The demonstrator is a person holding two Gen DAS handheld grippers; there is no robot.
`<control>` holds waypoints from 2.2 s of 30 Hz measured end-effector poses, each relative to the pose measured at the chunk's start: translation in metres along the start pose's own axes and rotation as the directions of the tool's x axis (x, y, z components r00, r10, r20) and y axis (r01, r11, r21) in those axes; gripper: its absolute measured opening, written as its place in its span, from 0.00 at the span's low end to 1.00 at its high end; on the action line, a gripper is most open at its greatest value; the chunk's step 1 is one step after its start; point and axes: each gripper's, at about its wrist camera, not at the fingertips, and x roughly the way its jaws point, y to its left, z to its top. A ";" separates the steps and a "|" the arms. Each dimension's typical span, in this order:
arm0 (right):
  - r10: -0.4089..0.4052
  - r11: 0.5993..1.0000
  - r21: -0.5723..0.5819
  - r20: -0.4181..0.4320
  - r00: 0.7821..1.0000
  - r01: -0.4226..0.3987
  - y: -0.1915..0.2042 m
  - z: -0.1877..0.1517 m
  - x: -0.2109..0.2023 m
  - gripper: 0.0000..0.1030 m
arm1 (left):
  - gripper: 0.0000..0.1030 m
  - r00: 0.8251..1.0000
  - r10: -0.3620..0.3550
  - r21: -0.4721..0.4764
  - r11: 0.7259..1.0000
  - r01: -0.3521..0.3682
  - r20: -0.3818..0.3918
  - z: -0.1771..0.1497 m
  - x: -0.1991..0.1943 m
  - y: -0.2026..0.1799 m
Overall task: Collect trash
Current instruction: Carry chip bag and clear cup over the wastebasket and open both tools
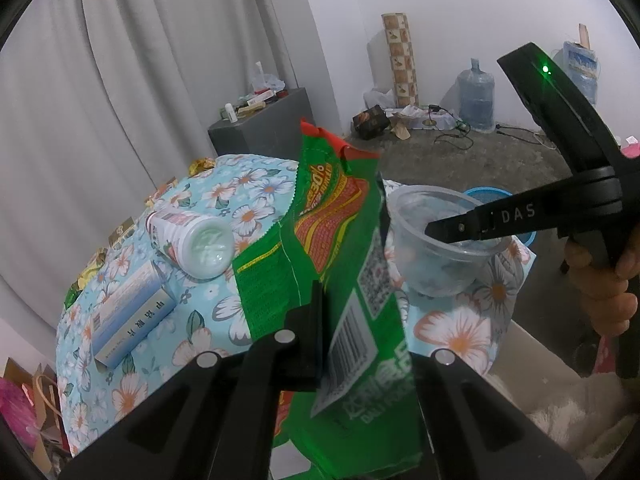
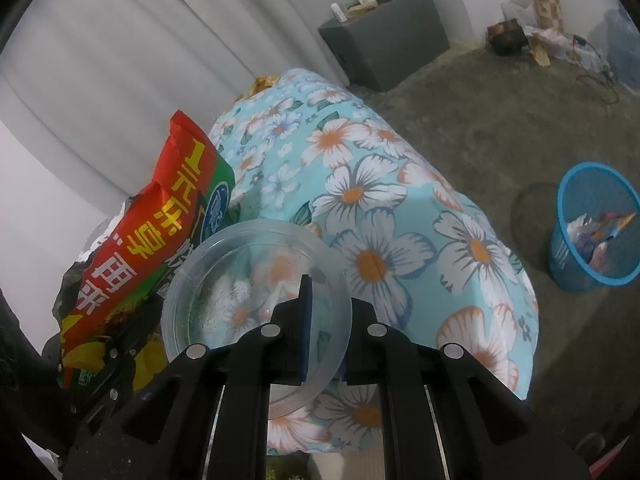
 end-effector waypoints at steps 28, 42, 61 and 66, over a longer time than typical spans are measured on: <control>-0.270 0.928 0.338 0.327 0.905 0.155 -0.138 0.017 -0.132 0.09 | 0.00 0.935 -0.254 0.029 0.966 0.255 0.248 0.111 -0.014 0.005; -0.453 0.746 0.632 0.250 0.856 0.210 -0.275 -0.014 -0.140 0.09 | 0.00 0.749 -0.661 -0.040 0.751 0.659 -0.053 0.209 0.154 -0.130; -0.446 0.613 0.762 0.114 0.888 0.210 -0.349 -0.037 -0.108 0.09 | 0.45 0.711 -0.538 0.050 0.781 0.623 -0.453 0.186 0.377 -0.301; -0.432 0.602 0.771 0.097 0.897 0.207 -0.355 -0.038 -0.101 0.10 | 0.51 0.731 -0.541 -0.026 0.810 0.585 -0.416 0.194 0.379 -0.278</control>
